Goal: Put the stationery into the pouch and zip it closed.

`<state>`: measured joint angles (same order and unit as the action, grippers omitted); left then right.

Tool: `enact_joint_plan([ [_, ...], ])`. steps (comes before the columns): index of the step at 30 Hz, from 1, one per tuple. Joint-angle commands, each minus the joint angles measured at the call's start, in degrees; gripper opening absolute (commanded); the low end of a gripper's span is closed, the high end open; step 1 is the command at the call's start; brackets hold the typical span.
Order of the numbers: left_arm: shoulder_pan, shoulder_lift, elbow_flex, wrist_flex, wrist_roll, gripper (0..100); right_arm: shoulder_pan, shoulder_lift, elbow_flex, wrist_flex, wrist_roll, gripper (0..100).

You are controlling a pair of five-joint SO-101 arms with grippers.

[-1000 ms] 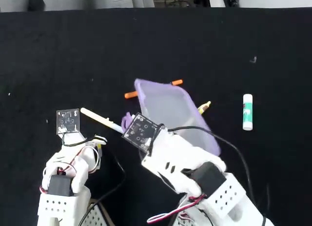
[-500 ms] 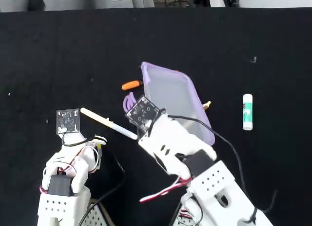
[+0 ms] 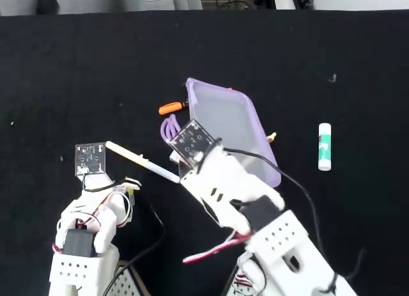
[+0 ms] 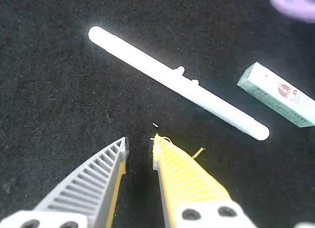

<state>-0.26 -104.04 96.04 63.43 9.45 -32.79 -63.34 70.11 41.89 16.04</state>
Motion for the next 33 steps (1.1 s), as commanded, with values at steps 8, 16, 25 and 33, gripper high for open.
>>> enact_joint_plan([
  [8, 0.7, -0.4, 1.4, -1.8, -0.5, 10, 0.7, -26.9, 5.8, 7.9, 0.0, 1.1],
  [16, 16.5, -0.5, 1.0, -1.9, -0.6, 10, 1.0, -34.3, 10.8, 5.2, -0.4, 1.1],
  [25, 17.5, -0.5, 1.1, -12.7, -0.6, 10, 1.1, -41.7, 11.6, 5.5, -0.4, 1.1],
  [33, 22.0, -0.5, 1.1, -20.0, -1.1, 10, 1.7, -42.8, 13.8, 4.0, -0.1, 1.1],
])
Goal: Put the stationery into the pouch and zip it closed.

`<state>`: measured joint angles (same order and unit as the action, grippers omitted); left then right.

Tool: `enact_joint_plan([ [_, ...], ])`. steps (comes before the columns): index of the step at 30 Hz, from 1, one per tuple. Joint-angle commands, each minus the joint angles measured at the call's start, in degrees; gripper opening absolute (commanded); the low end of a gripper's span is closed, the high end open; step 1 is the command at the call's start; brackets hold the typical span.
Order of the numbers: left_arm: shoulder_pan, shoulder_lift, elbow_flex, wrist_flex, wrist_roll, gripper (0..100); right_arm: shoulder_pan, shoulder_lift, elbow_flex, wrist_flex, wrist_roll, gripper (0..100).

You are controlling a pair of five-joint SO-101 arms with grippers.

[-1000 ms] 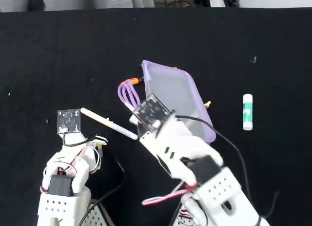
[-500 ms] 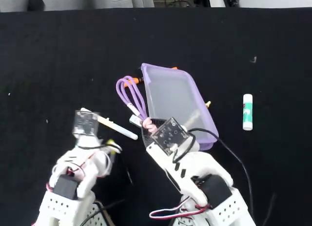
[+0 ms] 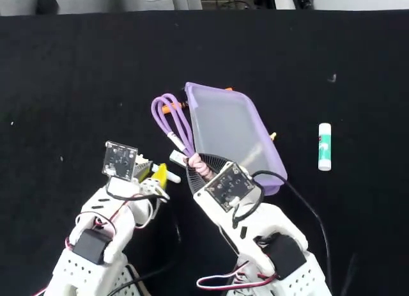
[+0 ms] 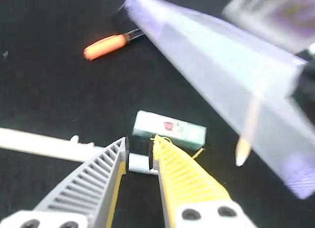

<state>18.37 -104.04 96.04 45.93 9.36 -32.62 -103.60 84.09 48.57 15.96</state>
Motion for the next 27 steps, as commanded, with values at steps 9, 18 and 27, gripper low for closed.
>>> enact_joint_plan([
  [9, 9.4, -0.6, 1.1, -2.5, -7.0, 10, 7.2, -2.6, -0.3, -5.1, -0.4, 1.1],
  [18, 13.8, -0.5, -3.2, -2.1, -7.0, 10, 7.1, -2.6, -0.7, -6.3, -0.4, 1.1],
  [27, 14.3, -0.5, -17.0, 13.0, -11.0, 10, 7.3, -2.6, -0.7, -6.3, -0.4, 1.1],
])
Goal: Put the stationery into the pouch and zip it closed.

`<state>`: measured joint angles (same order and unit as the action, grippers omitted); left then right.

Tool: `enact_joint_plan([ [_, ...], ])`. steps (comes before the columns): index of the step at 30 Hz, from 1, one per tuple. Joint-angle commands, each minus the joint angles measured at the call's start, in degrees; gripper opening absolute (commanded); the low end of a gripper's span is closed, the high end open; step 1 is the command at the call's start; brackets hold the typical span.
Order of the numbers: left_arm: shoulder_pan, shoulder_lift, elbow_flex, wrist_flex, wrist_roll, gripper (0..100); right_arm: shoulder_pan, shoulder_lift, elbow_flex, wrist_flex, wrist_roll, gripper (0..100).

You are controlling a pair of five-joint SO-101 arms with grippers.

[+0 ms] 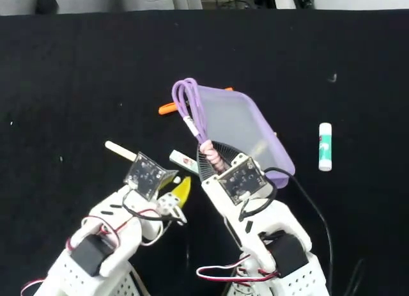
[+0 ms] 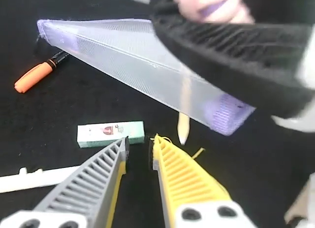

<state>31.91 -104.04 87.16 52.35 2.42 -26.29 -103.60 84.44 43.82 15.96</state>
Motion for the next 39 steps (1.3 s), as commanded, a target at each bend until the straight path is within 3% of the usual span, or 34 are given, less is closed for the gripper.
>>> enact_joint_plan([
  [1, 0.7, -0.5, -8.3, 7.3, -5.7, 10, 1.0, -2.6, -1.0, -1.6, -0.4, 1.1],
  [6, 0.8, -0.5, -3.6, 4.0, -9.6, 11, 1.0, -2.6, -1.1, -1.6, -0.4, 1.1],
  [12, 0.8, -0.5, 1.8, -5.1, -9.3, 23, 1.0, -2.6, -1.1, -1.6, -0.4, 1.1],
  [21, 9.4, -0.5, 2.2, -7.6, -9.3, 26, 1.1, -2.6, -1.1, -1.5, -0.4, 1.1],
  [28, 8.3, -0.5, 2.7, -15.2, -9.2, 26, 1.1, -2.6, -1.1, -1.1, -0.4, 1.1],
  [33, 5.6, -0.4, 10.3, -27.0, -9.3, 26, 1.1, -2.6, -1.1, -1.1, -0.4, 1.1],
  [39, 2.6, -0.2, 10.2, -27.1, -9.2, 26, 1.1, -2.6, -1.1, -1.1, -0.4, 1.1],
])
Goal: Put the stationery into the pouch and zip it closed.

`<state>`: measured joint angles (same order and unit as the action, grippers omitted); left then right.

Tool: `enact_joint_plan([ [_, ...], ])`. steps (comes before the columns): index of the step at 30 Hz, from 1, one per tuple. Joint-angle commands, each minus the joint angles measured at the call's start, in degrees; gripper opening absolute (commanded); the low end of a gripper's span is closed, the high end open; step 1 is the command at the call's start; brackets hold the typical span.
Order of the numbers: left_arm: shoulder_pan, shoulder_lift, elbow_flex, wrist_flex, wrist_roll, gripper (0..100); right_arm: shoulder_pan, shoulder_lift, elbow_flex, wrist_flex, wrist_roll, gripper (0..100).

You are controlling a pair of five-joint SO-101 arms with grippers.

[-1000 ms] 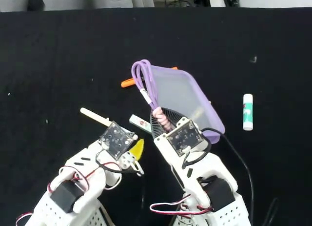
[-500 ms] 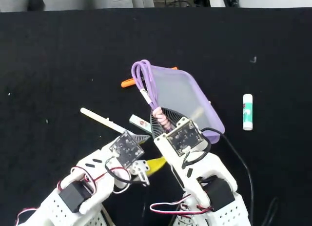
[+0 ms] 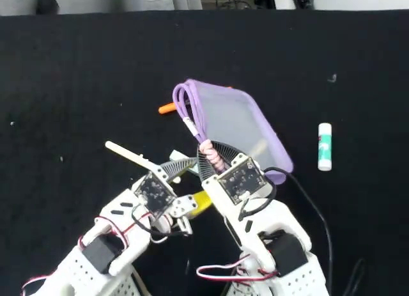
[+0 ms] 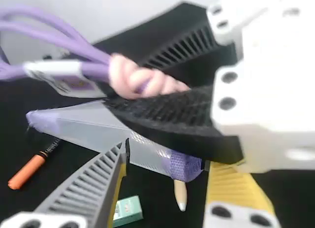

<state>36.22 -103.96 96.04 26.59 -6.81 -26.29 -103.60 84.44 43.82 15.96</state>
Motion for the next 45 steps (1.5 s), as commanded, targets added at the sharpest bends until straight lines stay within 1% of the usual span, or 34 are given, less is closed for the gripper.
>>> enact_joint_plan([
  [1, -1.7, -0.3, 1.3, -1.3, 0.0, 26, 1.1, -2.6, -1.1, -1.1, -0.4, 1.1],
  [10, -1.7, -0.2, 1.3, -1.1, 0.0, 26, 1.1, -2.6, -1.1, -1.0, -0.4, 1.1],
  [16, -1.5, -0.4, 1.3, 4.0, 0.0, 26, 1.5, -2.6, -1.0, -1.0, -0.4, 1.1],
  [22, -1.8, -0.4, 1.3, 6.2, -0.4, 26, 5.2, -2.6, -1.0, -1.1, -0.4, 1.1],
  [25, -1.8, -0.4, 1.3, 6.2, -0.4, 26, 5.1, -2.6, -1.1, -1.1, -0.5, 1.1],
  [28, -1.8, -0.4, 1.3, 6.0, -0.4, 26, 5.1, -2.6, -1.1, -1.1, -2.5, 1.1],
  [34, -1.8, -0.4, 1.3, 5.6, -0.4, 26, 5.1, -2.6, -1.1, -1.0, -2.7, 1.1],
  [39, -1.6, -0.2, 1.3, 2.0, -0.4, 26, 5.1, -2.6, -1.1, -1.0, -2.7, 1.1],
  [45, -1.3, -0.2, 1.3, 2.2, -0.4, 25, 5.1, -2.6, -1.1, -1.0, -2.7, 1.1],
])
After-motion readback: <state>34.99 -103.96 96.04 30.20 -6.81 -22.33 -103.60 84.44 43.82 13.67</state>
